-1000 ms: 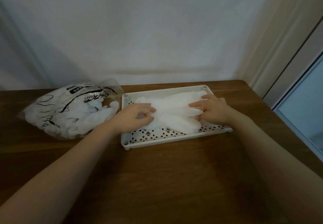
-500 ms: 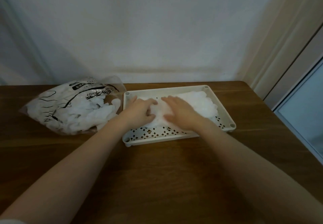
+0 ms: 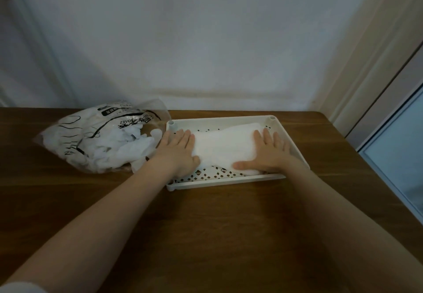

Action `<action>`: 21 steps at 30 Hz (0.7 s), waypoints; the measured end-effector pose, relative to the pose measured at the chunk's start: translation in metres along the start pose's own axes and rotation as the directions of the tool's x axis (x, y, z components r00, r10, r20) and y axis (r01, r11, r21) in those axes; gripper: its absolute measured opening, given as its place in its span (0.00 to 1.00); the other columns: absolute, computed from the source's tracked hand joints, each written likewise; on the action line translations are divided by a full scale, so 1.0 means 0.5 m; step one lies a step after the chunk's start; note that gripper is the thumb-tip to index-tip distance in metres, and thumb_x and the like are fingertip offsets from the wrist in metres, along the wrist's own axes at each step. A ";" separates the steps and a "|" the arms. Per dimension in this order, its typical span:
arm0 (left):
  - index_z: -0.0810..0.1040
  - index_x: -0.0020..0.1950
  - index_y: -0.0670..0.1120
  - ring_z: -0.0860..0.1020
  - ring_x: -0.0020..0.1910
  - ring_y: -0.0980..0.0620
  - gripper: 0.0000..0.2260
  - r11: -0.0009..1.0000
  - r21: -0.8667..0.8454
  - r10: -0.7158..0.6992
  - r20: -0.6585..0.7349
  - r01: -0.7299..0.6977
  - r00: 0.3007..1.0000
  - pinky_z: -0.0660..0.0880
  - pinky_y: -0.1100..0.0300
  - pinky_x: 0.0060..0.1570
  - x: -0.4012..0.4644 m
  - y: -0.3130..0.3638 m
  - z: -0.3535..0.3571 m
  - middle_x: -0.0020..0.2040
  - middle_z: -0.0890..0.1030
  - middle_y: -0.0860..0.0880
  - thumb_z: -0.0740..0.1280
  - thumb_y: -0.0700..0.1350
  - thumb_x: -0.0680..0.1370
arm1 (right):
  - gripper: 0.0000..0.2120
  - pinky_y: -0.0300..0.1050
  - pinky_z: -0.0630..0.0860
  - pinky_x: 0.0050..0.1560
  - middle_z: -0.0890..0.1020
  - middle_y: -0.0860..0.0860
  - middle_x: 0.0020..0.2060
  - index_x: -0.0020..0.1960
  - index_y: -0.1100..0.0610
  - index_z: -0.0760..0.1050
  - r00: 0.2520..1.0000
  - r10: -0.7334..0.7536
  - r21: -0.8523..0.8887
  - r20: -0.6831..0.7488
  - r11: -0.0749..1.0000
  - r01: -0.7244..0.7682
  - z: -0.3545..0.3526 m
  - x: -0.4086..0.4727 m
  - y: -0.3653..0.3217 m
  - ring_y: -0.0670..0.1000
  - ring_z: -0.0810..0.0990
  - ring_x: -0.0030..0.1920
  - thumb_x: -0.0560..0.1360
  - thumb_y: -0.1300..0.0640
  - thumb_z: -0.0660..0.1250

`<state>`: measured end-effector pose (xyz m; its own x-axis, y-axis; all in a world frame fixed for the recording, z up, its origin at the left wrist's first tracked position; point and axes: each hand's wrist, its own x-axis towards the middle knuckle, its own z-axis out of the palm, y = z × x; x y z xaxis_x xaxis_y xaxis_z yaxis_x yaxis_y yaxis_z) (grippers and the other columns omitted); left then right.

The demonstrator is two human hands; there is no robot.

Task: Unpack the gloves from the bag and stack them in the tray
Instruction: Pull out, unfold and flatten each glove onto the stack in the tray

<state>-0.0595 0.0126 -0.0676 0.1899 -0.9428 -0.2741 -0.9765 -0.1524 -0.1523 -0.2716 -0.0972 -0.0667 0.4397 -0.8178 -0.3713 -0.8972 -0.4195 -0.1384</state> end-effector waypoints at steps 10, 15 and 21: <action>0.75 0.55 0.43 0.74 0.47 0.52 0.12 0.643 -0.664 -0.331 -0.691 -0.382 0.643 0.69 0.62 0.44 -0.105 -0.061 -0.044 0.47 0.76 0.48 0.56 0.34 0.76 | 0.13 0.43 0.71 0.54 0.79 0.55 0.56 0.62 0.59 0.75 0.680 -0.622 0.025 -0.389 0.730 0.683 -0.052 -0.078 -0.299 0.53 0.77 0.55 0.80 0.59 0.58; 0.72 0.51 0.47 0.73 0.45 0.54 0.14 0.562 -0.759 -0.452 -0.616 -0.330 0.645 0.68 0.68 0.42 -0.139 -0.122 -0.019 0.43 0.74 0.52 0.56 0.31 0.75 | 0.22 0.44 0.68 0.44 0.76 0.59 0.59 0.72 0.57 0.60 0.750 -0.626 -0.095 -0.213 0.778 0.621 0.017 -0.041 -0.407 0.56 0.77 0.48 0.79 0.65 0.57; 0.64 0.71 0.52 0.76 0.47 0.53 0.23 0.462 -0.834 -0.537 -0.534 -0.302 0.653 0.74 0.57 0.48 -0.142 -0.159 0.013 0.48 0.78 0.52 0.56 0.35 0.78 | 0.15 0.50 0.70 0.56 0.75 0.56 0.59 0.63 0.55 0.70 0.839 -0.521 -0.261 -0.155 0.841 0.474 0.050 0.002 -0.467 0.58 0.73 0.59 0.77 0.55 0.61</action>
<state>0.0053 0.0937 -0.0419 0.5939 -0.6922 0.4100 -0.5934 -0.0328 0.8042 -0.0627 0.0099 -0.0574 0.8433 -0.5285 -0.0972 -0.5347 -0.8434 -0.0530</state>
